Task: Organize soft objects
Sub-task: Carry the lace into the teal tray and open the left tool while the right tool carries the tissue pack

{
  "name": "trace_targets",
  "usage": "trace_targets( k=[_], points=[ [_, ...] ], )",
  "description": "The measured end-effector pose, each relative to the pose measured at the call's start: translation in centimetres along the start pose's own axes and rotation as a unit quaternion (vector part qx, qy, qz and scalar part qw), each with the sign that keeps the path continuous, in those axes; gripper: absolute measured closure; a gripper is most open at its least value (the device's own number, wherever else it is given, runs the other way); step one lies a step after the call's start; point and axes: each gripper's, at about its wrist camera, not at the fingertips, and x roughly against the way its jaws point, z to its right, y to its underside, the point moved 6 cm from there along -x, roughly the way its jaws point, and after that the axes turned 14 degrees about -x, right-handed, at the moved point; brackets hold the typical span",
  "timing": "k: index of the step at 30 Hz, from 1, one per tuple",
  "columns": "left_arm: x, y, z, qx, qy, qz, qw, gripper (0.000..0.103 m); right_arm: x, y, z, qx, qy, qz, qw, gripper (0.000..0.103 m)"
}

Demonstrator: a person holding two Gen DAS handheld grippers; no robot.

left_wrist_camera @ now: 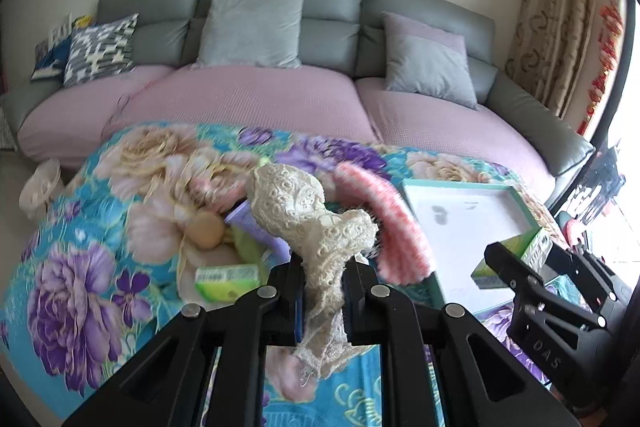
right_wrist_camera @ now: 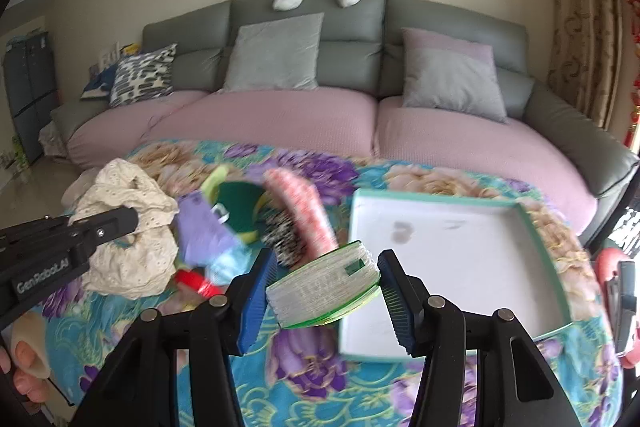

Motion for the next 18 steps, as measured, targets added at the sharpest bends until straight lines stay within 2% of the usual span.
trace_targets(
  k=[9,18],
  points=[
    [-2.2,-5.2,7.1,-0.084,0.041,0.026,0.9953,0.088,-1.4,-3.2,7.3,-0.066,0.065,0.014,0.996,0.048],
    [-6.8,-6.9,13.3,-0.127,0.086,0.025,0.9879,0.088,-3.7,-3.2,14.4,-0.122,0.116,0.020,0.986,0.048]
  ],
)
